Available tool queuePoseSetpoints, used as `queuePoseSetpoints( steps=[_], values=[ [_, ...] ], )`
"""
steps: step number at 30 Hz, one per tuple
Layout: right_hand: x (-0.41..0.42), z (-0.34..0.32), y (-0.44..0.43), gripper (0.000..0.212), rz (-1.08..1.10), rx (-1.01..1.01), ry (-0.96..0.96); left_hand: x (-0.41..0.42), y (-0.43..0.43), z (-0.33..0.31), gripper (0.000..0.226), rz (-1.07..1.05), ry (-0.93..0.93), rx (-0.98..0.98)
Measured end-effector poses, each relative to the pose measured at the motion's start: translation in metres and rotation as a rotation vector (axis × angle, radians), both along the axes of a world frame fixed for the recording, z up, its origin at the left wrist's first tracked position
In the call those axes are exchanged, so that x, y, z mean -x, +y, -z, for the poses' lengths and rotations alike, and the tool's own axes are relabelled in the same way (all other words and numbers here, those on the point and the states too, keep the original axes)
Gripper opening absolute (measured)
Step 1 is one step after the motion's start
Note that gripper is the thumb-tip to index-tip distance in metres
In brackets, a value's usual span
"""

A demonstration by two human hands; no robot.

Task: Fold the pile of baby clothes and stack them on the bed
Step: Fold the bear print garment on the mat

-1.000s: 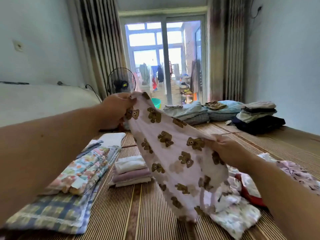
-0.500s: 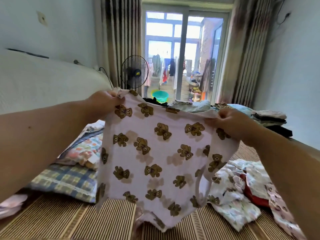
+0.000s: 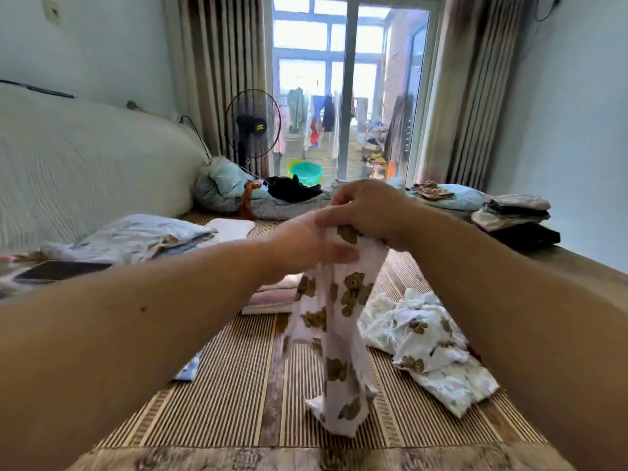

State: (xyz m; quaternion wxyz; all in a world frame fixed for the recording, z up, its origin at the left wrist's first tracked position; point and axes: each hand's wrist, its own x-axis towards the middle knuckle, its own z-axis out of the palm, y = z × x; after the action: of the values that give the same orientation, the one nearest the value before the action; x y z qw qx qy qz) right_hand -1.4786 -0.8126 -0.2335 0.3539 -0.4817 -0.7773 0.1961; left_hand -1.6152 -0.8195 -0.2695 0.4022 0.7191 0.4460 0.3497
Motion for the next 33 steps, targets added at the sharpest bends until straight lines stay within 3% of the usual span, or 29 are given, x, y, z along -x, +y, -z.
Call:
queuePoseSetpoints(
  steps=[2, 5, 8, 12, 16, 18, 20, 22, 23, 25, 29, 31, 33],
  values=[
    [-0.007, 0.024, -0.001, 0.021, 0.051, 0.027, 0.270, -0.004, 0.006, 0.013, 0.025, -0.162, -0.033, 0.001],
    [-0.023, 0.087, -0.015, 0.045, 0.152, 0.106, 0.600, 0.000, 0.014, 0.024, 0.015, -0.308, -0.254, 0.144],
    [-0.019, 0.167, -0.044, 0.063, 0.110, 0.322, 0.433, 0.001, 0.017, 0.024, 0.017, -0.371, -0.425, 0.221],
    [0.015, 0.224, -0.058, 0.040, 0.263, 0.296, 0.243, 0.000, 0.019, 0.020, 0.017, -0.410, -0.550, 0.242],
    [0.026, 0.218, -0.053, 0.042, 0.355, 0.326, 0.397, 0.001, 0.016, 0.017, 0.021, -0.415, -0.588, 0.233],
    [0.032, 0.212, -0.052, 0.052, 0.407, 0.160, 0.398, 0.003, 0.015, 0.016, 0.019, -0.420, -0.596, 0.217],
    [0.041, 0.207, -0.048, 0.043, 0.457, -0.059, 0.358, 0.006, 0.013, 0.015, 0.019, -0.426, -0.610, 0.214],
    [0.042, 0.199, -0.043, 0.027, 0.461, -0.083, 0.341, 0.008, 0.010, 0.016, 0.019, -0.412, -0.626, 0.222],
    [0.038, 0.194, -0.041, 0.031, 0.438, -0.038, 0.386, 0.010, 0.010, 0.018, 0.020, -0.411, -0.629, 0.221],
    [0.023, 0.188, -0.035, 0.044, 0.372, 0.037, 0.499, 0.019, 0.010, 0.021, 0.019, -0.442, -0.615, 0.202],
    [-0.008, 0.157, -0.037, 0.033, 0.218, 0.049, 0.476, 0.061, 0.007, 0.033, 0.037, -0.468, -0.558, 0.272],
    [-0.017, 0.134, -0.037, 0.027, 0.126, 0.096, 0.472, 0.078, -0.003, 0.043, 0.038, -0.385, -0.397, 0.414],
    [-0.022, 0.114, -0.036, 0.025, 0.060, 0.130, 0.379, 0.083, -0.015, 0.053, 0.037, -0.357, -0.089, 0.480]
  ],
)
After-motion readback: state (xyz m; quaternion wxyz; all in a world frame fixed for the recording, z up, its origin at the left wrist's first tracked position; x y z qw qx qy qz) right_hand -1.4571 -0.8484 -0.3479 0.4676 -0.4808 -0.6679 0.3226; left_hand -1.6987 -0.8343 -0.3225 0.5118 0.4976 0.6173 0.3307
